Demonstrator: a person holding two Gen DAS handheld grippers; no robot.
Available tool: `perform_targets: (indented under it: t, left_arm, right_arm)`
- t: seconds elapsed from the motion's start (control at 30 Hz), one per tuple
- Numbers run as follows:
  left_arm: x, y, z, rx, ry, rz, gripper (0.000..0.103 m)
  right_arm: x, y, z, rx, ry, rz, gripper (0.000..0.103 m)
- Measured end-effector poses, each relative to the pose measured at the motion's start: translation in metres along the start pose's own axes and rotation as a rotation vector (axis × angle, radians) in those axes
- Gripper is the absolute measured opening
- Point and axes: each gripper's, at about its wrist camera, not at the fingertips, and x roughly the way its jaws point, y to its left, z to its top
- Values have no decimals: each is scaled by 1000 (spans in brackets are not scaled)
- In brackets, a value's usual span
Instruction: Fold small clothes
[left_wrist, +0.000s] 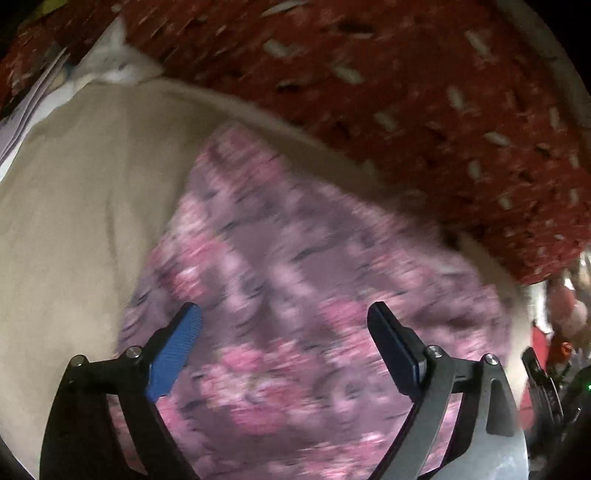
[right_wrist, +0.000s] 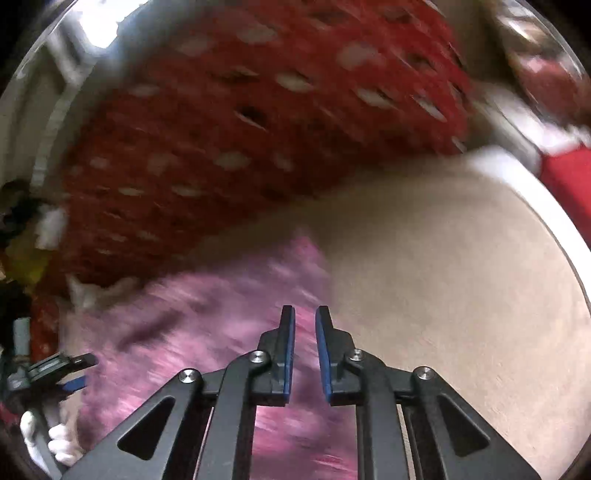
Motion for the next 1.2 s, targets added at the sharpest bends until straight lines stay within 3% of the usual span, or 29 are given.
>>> perform_targets:
  t: [0.1, 0.23, 0.27, 0.33, 0.37, 0.4, 0.5, 0.57, 0.67, 0.73, 0.8, 0.83, 0.93, 1.0, 1.1, 1.2]
  left_arm:
    - [12, -15, 12, 2, 25, -18, 92]
    - [37, -27, 10, -22, 43, 45, 92]
    - [41, -31, 7, -6, 30, 80, 92]
    - [48, -39, 11, 58, 24, 150, 92]
    - [50, -40, 10, 70, 31, 158, 92]
    - [48, -39, 13, 70, 42, 148, 91]
    - [31, -23, 16, 39, 42, 46, 91]
    - [18, -15, 6, 49, 17, 18, 91]
    - [22, -9, -12, 52, 21, 41, 91]
    - [31, -7, -20, 68, 41, 95, 91]
    - [21, -11, -26, 95, 24, 102, 91]
    - [13, -12, -29, 98, 21, 80, 91]
    - [-5, -8, -43, 95, 4, 39, 91]
    - [-6, -3, -58, 79, 25, 24, 91]
    - [5, -1, -76, 96, 45, 81, 91]
    - [3, -4, -83, 124, 24, 105, 93]
  right_arm:
    - [16, 35, 7, -56, 24, 122, 23]
    - [60, 73, 7, -81, 102, 176, 23]
    - [66, 80, -1, -96, 120, 155, 22]
    - [105, 90, -13, -157, 211, 7, 18]
    - [112, 92, -16, -179, 209, -12, 18]
    - [110, 96, -15, -197, 173, -20, 19]
    - [96, 97, -7, -188, 188, -4, 20]
    - [72, 84, -3, -171, 117, 9, 26]
    - [52, 50, -6, -91, 53, -23, 44]
    - [67, 25, -15, -39, 148, -44, 41]
    - [56, 20, -15, -60, 123, -18, 40]
    - [45, 24, -14, -69, 122, -32, 45]
    - [22, 30, -21, -103, 102, -14, 45]
    - [13, 33, -33, -144, 99, -51, 53]
    - [26, 27, -52, -190, 212, -140, 57]
    - [23, 30, -59, -206, 171, -159, 58]
